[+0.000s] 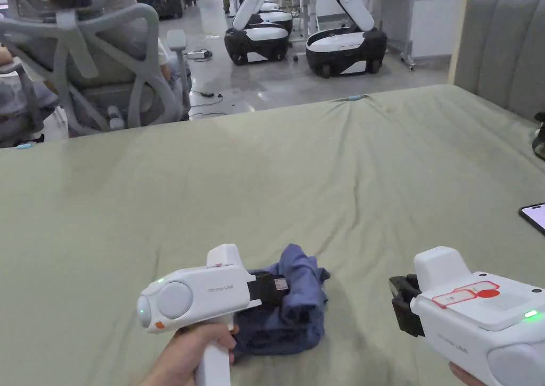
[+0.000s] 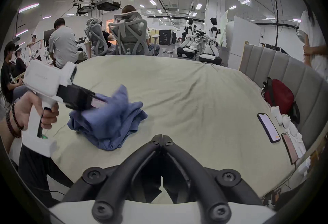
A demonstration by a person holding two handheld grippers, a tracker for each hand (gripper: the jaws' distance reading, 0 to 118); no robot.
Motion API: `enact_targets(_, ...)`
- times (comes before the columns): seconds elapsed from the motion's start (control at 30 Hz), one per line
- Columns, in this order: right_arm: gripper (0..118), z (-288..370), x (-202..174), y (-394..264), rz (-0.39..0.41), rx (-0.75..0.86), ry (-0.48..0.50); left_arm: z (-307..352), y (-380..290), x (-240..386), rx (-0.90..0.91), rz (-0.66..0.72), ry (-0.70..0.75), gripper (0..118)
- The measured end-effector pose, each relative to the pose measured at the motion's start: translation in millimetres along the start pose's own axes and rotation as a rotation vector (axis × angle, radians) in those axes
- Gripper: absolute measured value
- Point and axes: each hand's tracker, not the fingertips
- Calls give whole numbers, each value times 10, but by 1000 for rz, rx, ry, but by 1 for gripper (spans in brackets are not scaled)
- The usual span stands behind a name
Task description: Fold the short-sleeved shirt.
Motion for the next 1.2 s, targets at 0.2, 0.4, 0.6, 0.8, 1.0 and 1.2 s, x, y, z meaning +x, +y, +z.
enact_targets(0.2, 0, 51, 87, -38, -16, -8, -24, -327, -58, 122, -26, 9, -17, 0)
enact_targets(0.4, 0, 15, 66, 12, -24, -9, -26, 83, 48, 66, 42, -45, -23, 0)
enact_targets(0.6, 0, -259, -293, 415, -44, 55, 137, 760, 20, -183, 141, 12, 11, 0)
enact_targets(0.8, 0, -981, -615, 527, -108, -76, 262, 1248, -144, -470, 181, 67, 74, 0)
enact_targets(1.0, 0, -1304, -619, 227, -68, -193, 201, 1318, -266, -671, 198, 94, 95, 118)
enact_targets(1.2, 0, -1267, -612, 266, -53, -181, 206, 825, -202, -670, 154, 130, 53, 118)
